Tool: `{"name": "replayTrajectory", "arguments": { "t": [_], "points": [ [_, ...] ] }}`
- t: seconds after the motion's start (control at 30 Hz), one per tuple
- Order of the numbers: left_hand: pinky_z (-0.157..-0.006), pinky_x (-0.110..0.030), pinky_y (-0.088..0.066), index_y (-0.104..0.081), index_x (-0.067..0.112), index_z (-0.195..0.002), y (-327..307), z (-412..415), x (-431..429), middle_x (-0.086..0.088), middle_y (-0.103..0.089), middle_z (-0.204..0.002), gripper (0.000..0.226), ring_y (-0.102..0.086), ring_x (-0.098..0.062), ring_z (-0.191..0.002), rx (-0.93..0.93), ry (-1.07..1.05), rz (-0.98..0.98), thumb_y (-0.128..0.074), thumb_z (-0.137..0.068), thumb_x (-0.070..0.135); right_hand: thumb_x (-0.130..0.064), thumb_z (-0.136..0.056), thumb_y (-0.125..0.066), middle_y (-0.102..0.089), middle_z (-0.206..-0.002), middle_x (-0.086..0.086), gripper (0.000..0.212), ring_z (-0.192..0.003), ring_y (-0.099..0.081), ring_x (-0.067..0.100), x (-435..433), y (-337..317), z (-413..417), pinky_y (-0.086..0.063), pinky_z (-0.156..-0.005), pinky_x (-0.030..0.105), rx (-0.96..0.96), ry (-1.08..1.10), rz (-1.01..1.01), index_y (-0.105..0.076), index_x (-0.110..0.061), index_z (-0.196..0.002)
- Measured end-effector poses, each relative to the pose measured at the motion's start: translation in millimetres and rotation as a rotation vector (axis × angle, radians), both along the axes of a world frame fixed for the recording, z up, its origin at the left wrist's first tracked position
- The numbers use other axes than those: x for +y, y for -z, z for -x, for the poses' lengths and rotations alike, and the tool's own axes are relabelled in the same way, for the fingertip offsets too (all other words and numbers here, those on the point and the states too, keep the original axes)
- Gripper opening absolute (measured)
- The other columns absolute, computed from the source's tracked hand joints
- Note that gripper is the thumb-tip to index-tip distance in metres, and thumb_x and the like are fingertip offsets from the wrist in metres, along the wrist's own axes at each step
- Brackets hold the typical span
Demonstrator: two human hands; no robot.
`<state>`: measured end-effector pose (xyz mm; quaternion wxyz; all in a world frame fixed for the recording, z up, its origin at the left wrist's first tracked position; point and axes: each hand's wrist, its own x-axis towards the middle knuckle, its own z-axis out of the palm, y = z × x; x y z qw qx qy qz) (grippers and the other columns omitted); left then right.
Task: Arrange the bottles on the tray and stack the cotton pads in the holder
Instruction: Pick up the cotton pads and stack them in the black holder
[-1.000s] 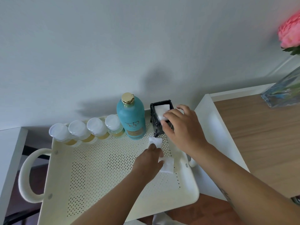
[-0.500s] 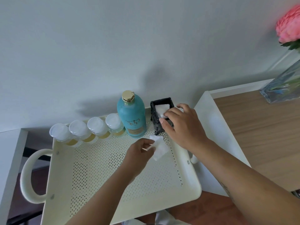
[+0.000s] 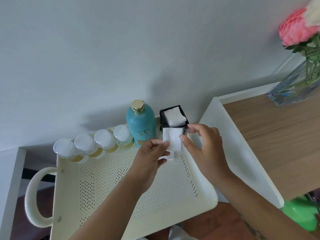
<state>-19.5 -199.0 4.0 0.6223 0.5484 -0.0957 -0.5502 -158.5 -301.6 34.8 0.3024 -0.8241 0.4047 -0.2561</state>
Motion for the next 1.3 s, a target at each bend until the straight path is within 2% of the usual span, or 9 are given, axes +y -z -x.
{"name": "replayTrajectory", "arguments": {
  "t": [0.1, 0.23, 0.3, 0.4, 0.5, 0.67, 0.97, 1.1, 1.3],
  "points": [
    [-0.079, -0.033, -0.045, -0.063, 0.017, -0.094, -3, 3, -4, -0.001, -0.069, -0.092, 0.012, -0.061, -0.013, -0.082, 0.034, 0.027, 0.027, -0.069, -0.087, 0.024, -0.054, -0.082, -0.059, -0.066, -0.101, -0.013, 0.039, -0.102, -0.049, 0.012, 8, -2, -3, -0.030, -0.086, 0.029, 0.024, 0.045, -0.098, -0.061, -0.025, -0.109],
    [-0.080, -0.033, -0.047, -0.061, 0.017, -0.097, -3, 3, -8, 0.002, -0.070, -0.091, 0.017, -0.064, -0.010, -0.082, -0.024, 0.040, 0.035, -0.070, -0.086, 0.027, -0.039, -0.089, -0.060, -0.064, -0.085, -0.011, 0.017, -0.090, -0.055, 0.017, 3, -6, -10, -0.043, -0.087, 0.045, -0.013, 0.056, -0.159, -0.062, -0.022, -0.087],
    [-0.078, -0.031, -0.051, -0.062, 0.016, -0.095, 1, 2, -8, 0.001, -0.071, -0.092, 0.023, -0.066, -0.009, -0.080, -0.101, -0.008, -0.024, -0.072, -0.085, 0.033, -0.033, -0.090, -0.061, -0.061, -0.077, -0.013, 0.014, -0.078, -0.056, 0.013, -9, -10, -14, -0.046, -0.076, 0.037, -0.057, 0.055, -0.160, -0.061, -0.021, -0.084],
    [-0.070, -0.026, -0.052, -0.064, 0.017, -0.091, 19, 3, -9, 0.003, -0.071, -0.090, 0.025, -0.066, -0.011, -0.080, -0.379, -0.070, -0.250, -0.071, -0.084, 0.040, -0.032, -0.089, -0.063, -0.057, -0.068, -0.015, 0.015, -0.060, -0.051, -0.001, -33, -16, -21, -0.037, -0.057, 0.012, -0.100, 0.052, -0.188, -0.064, -0.018, -0.085],
    [-0.066, -0.020, -0.043, -0.063, 0.025, -0.087, 40, 1, -9, 0.012, -0.066, -0.091, 0.014, -0.060, -0.005, -0.084, -0.641, -0.023, -0.403, -0.070, -0.085, 0.036, -0.034, -0.089, -0.063, -0.056, -0.066, -0.015, 0.016, -0.057, -0.050, -0.005, -54, -19, -31, -0.035, -0.053, 0.008, -0.079, 0.024, -0.246, -0.067, -0.018, -0.088],
    [-0.078, -0.026, -0.048, -0.060, 0.022, -0.102, 62, 3, -12, 0.011, -0.063, -0.099, 0.022, -0.059, -0.006, -0.090, -0.816, 0.034, -0.477, -0.069, -0.086, 0.035, -0.033, -0.091, -0.060, -0.056, -0.067, -0.012, 0.017, -0.065, -0.051, 0.006, -70, -20, -48, -0.039, -0.063, 0.027, 0.025, -0.035, -0.272, -0.065, -0.019, -0.085],
    [-0.080, -0.042, -0.055, -0.057, 0.019, -0.111, 72, 17, -30, 0.003, -0.062, -0.108, 0.029, -0.059, -0.021, -0.098, -0.954, 0.078, -0.656, -0.063, -0.088, 0.035, -0.034, -0.089, -0.063, -0.057, -0.077, -0.006, 0.019, -0.078, -0.055, 0.018, -75, -13, -58, -0.048, -0.080, 0.042, 0.088, 0.003, -0.258, -0.065, -0.016, -0.093],
    [-0.079, -0.042, -0.056, -0.059, 0.022, -0.103, 73, 17, -32, 0.005, -0.065, -0.104, 0.019, -0.060, -0.019, -0.097, -0.960, 0.091, -0.689, -0.064, -0.088, 0.033, -0.030, -0.091, -0.060, -0.059, -0.098, -0.001, 0.017, -0.095, -0.054, 0.021, -73, -15, -50, -0.046, -0.084, 0.044, 0.056, 0.003, -0.021, -0.062, -0.018, -0.103],
    [-0.079, -0.042, -0.057, -0.061, 0.021, -0.105, 72, 14, -33, 0.002, -0.067, -0.102, 0.016, -0.062, -0.021, -0.094, -0.889, 0.098, -0.682, -0.062, -0.090, 0.027, -0.019, -0.089, -0.057, -0.067, -0.102, -0.005, 0.015, -0.096, -0.054, 0.026, -64, -8, -36, -0.041, -0.079, 0.038, 0.100, -0.192, 0.352, -0.067, -0.018, -0.101]
  ]
}}
